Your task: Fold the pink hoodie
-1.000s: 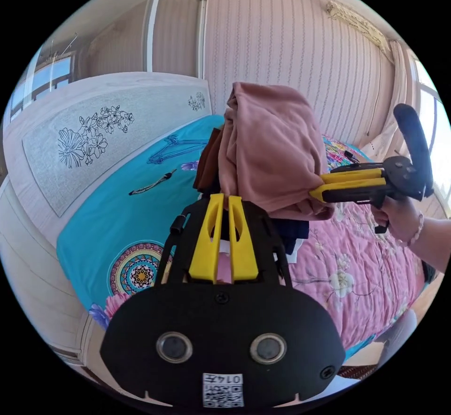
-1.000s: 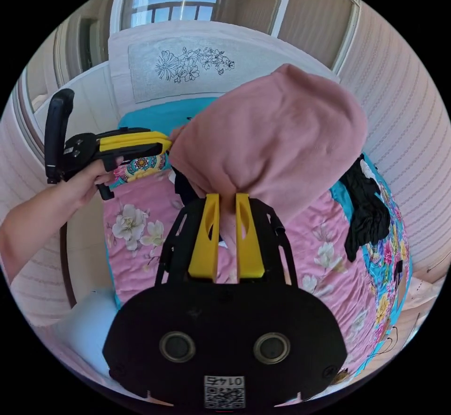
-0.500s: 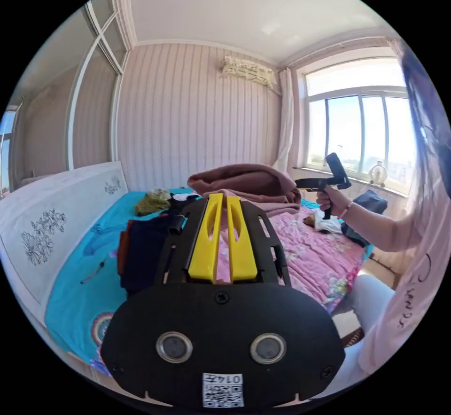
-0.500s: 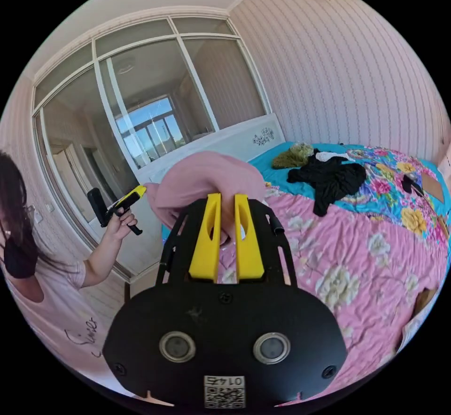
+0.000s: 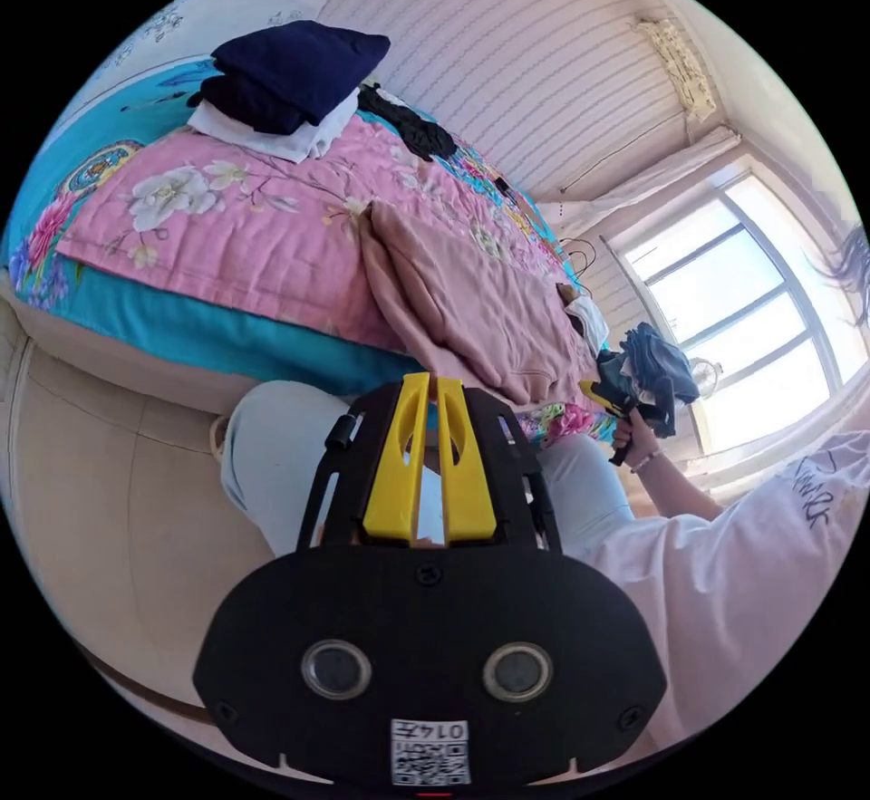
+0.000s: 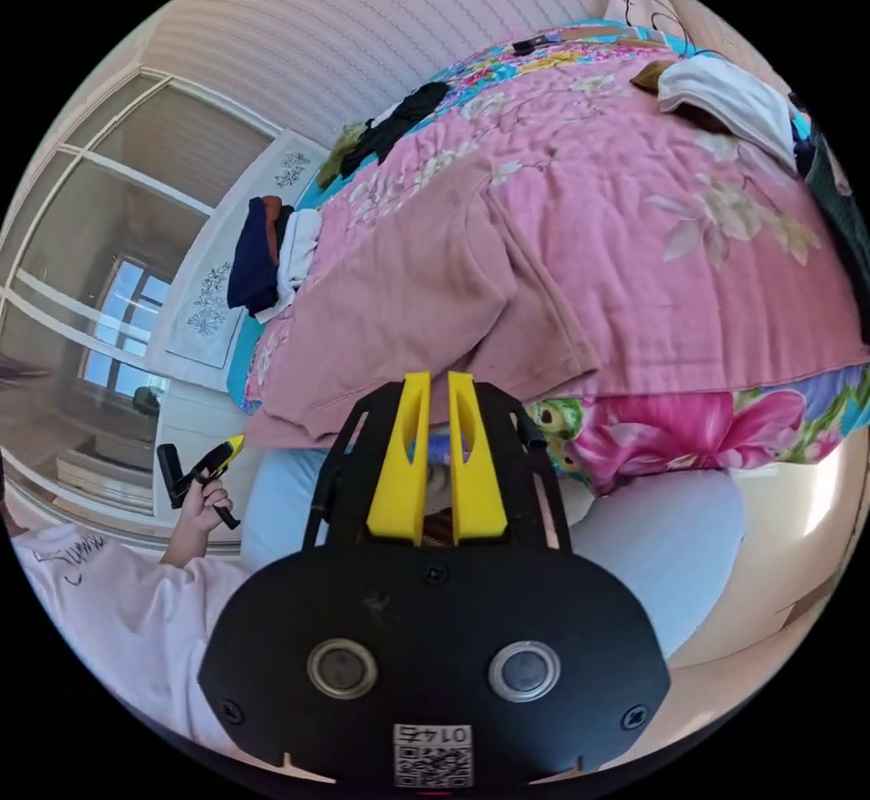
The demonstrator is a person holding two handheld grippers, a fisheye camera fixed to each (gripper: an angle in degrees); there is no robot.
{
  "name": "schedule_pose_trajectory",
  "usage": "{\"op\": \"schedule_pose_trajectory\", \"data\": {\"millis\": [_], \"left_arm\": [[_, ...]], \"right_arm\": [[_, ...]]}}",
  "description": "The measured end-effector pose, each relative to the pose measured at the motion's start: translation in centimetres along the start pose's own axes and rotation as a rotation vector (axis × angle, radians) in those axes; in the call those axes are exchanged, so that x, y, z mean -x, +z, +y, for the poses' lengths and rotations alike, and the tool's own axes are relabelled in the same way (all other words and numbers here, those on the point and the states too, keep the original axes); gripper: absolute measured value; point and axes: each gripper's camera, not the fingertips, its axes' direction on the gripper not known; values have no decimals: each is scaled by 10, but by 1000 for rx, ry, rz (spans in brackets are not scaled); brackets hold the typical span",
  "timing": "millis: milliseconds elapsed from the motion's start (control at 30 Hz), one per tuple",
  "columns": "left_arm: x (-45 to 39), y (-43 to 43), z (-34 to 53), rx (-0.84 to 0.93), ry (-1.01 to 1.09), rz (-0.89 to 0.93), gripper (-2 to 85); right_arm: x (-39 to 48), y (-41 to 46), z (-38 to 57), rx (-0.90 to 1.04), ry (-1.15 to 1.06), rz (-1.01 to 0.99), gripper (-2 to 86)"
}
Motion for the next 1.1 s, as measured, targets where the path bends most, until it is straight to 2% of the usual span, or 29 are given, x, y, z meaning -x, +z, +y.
{"op": "schedule_pose_trajectory", "data": {"millis": [133, 233, 300, 400, 500, 633, 767, 867, 967, 1100], "left_arm": [[-9, 6, -6, 16, 9, -11, -10], [-3, 5, -7, -1, -51, 31, -10], [0, 5, -7, -12, -84, 49, -10], [-5, 9, -8, -4, -76, 37, -10], [-9, 10, -11, -20, -72, 51, -10], [-27, -1, -23, -39, 70, -27, -10], [-23, -12, -30, -44, 87, -84, -9], [-5, 7, -29, 54, 17, -47, -8], [-2, 16, -22, 80, -29, -129, -9], [-16, 9, -28, -1, -8, -189, -3]], "right_arm": [[-26, -7, -9, -106, 40, 214, 118], [-55, 8, -15, -53, 105, 328, 134], [-71, 25, -15, 39, 117, 279, 129], [-74, 29, -11, 56, 63, 302, 73], [-85, 26, -7, 70, 53, 192, 41], [-95, -1, 3, 12, 34, 98, 24], [-98, -7, 28, 97, -5, 58, 25], [-104, 15, 46, 169, -23, 75, 38], [-111, 15, 52, 111, 15, 79, 51], [-104, 10, 50, 40, -53, 99, 82]]}}
